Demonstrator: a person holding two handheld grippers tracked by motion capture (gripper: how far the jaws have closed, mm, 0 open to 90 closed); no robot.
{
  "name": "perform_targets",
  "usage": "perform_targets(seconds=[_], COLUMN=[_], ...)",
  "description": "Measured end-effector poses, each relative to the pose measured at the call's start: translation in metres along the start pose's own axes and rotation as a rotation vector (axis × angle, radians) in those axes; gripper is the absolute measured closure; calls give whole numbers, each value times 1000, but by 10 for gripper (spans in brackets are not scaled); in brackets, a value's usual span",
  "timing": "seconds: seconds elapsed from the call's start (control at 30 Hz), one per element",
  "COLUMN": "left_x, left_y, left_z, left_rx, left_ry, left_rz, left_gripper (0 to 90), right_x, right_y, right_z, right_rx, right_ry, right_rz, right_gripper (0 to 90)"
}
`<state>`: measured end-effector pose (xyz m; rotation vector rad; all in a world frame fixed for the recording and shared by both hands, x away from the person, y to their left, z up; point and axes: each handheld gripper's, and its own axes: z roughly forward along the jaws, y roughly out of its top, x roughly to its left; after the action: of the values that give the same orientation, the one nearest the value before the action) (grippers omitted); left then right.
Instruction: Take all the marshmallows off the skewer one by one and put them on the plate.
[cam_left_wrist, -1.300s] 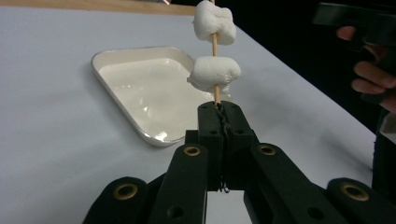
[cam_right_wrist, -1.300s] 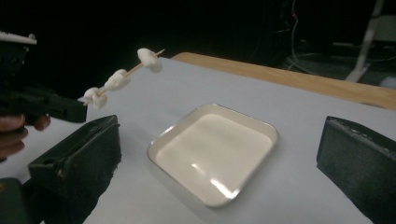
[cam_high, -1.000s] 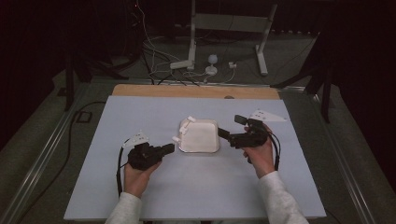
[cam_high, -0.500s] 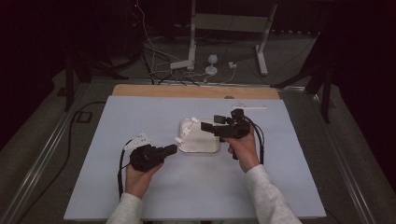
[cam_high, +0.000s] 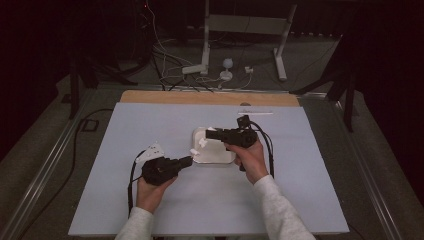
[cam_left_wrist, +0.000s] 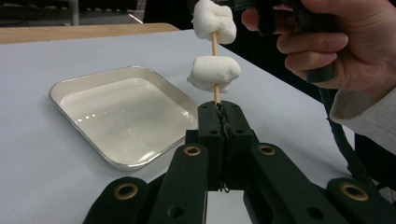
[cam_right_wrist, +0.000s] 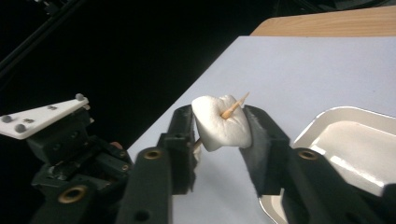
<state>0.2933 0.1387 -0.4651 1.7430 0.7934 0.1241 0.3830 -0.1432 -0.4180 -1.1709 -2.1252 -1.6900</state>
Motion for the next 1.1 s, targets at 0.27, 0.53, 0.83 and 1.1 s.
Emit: perform_targets(seconds=[0.27, 0.53, 0.83, 1.1], left_x=[-2, -1, 6, 9], left_y=[-1, -4, -6, -8], left_z=[0, -2, -7, -7], left_rx=[-4, 39, 5, 3], left_ry=[14, 49, 68, 79], left_rz=[28, 60, 4, -17], left_gripper=[900, 900, 900, 900], right_x=[6, 9, 4, -7], right_y=[7, 16, 15, 0], right_z=[-7, -23, -37, -14], right_rx=[-25, -126, -75, 14], right_ry=[-16, -71, -197, -290], right_rz=[-30, -47, -128, -164], right_gripper=[739, 775, 759, 754])
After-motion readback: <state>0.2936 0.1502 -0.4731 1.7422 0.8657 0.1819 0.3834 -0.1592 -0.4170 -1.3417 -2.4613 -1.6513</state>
